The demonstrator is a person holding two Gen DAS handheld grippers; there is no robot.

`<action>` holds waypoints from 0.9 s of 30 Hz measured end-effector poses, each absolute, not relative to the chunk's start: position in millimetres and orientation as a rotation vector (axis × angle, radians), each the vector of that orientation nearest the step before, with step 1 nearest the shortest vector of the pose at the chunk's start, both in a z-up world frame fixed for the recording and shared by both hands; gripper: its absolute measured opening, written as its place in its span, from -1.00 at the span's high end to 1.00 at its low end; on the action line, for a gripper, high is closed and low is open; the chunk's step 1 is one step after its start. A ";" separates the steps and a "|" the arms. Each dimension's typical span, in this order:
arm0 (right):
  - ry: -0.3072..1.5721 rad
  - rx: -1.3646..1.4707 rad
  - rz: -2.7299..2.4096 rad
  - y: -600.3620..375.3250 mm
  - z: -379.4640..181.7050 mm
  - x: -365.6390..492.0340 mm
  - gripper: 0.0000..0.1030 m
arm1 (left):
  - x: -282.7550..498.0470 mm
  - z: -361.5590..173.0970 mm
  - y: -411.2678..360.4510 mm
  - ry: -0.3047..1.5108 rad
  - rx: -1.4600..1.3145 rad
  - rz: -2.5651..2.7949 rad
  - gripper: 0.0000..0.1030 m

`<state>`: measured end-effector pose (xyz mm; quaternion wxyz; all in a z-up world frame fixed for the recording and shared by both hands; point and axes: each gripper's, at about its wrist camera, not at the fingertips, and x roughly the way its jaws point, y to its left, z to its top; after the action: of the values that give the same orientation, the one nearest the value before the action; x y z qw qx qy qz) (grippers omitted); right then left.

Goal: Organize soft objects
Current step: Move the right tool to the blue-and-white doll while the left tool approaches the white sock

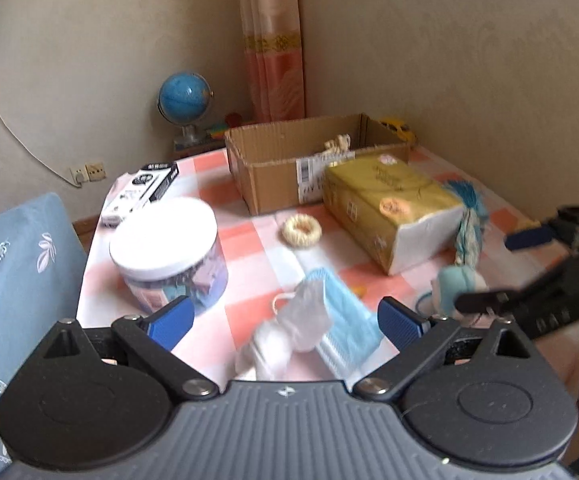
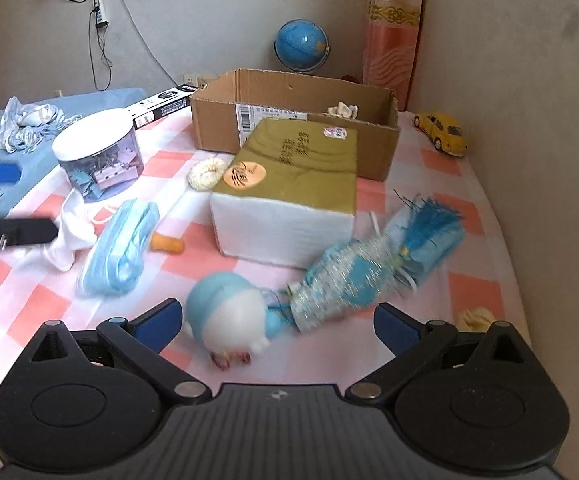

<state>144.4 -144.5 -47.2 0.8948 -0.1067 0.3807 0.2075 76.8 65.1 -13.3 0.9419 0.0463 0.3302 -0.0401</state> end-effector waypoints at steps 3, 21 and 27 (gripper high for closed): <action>0.797 -0.219 0.395 -136.0 -52.3 151.8 -1.00 | 75.9 -20.2 69.2 0.694 0.092 -0.086 -0.91; 0.838 -0.230 0.392 -152.5 -79.1 138.8 -1.00 | 86.1 -45.5 89.3 0.781 0.120 -0.153 -0.91; 0.803 -0.220 0.394 -155.3 -80.7 134.9 -1.00 | 94.1 -51.3 91.3 0.797 0.164 -0.201 -0.73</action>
<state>134.9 -155.3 -80.7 0.8959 -0.1062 0.3873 0.1902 94.1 91.3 -51.3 0.9134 0.0797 0.3870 -0.0977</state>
